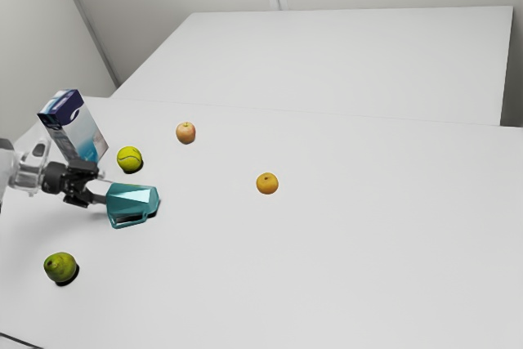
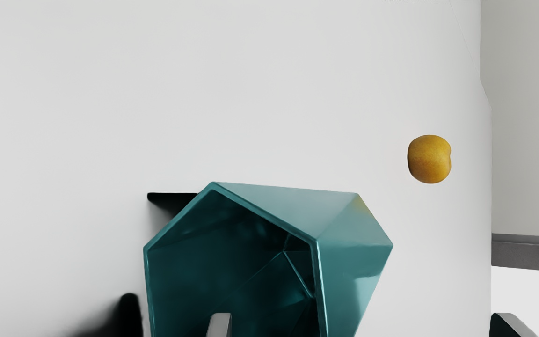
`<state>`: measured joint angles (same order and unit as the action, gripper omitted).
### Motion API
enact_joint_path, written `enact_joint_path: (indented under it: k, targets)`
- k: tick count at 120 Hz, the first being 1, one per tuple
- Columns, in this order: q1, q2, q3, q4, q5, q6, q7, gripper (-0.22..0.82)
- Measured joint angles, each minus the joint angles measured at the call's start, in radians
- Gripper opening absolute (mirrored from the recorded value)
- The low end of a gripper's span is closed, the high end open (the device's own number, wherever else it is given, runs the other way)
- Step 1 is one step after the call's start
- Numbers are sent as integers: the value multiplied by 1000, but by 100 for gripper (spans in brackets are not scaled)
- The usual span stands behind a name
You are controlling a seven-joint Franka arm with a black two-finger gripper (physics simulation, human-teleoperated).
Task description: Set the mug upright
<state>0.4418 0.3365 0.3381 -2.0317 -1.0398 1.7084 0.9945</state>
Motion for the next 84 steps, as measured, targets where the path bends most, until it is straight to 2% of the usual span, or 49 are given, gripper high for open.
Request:
enact_joint_path:
  k: [50,55,72,84]
  targets:
    - [-3,-6,-12,-70,-112,-14,131,59]
    - [-3,-7,-12,-70,-115,-13,139,52]
    - [-3,-8,-13,-70,-124,-12,157,16]
    - [-3,-8,-13,-70,-126,-14,164,1]
